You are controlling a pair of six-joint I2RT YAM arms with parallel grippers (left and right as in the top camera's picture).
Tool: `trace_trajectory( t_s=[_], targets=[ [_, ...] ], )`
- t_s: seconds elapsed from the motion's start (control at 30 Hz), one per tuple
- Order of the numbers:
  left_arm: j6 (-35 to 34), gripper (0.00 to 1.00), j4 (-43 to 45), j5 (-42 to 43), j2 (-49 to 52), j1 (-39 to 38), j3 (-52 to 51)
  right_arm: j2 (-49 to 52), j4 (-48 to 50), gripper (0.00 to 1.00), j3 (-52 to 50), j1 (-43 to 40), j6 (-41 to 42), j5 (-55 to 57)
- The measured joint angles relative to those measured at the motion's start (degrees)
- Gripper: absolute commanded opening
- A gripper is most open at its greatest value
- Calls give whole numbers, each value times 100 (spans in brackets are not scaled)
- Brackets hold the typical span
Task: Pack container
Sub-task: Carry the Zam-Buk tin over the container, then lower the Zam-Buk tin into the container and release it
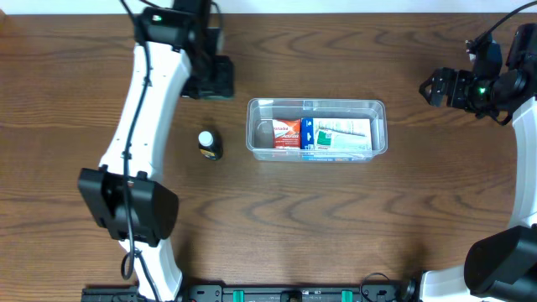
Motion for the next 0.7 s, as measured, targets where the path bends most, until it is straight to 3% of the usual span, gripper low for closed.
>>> trace_trajectory(
  t_s=[0.37,0.7],
  targets=[
    [-704,58,391,-79,74,-1808,-170,0,0,99,0,0,0,0],
    [-1266,59,1327,-315,79,-2041,-1147,0,0,99,0,0,0,2]
  ],
)
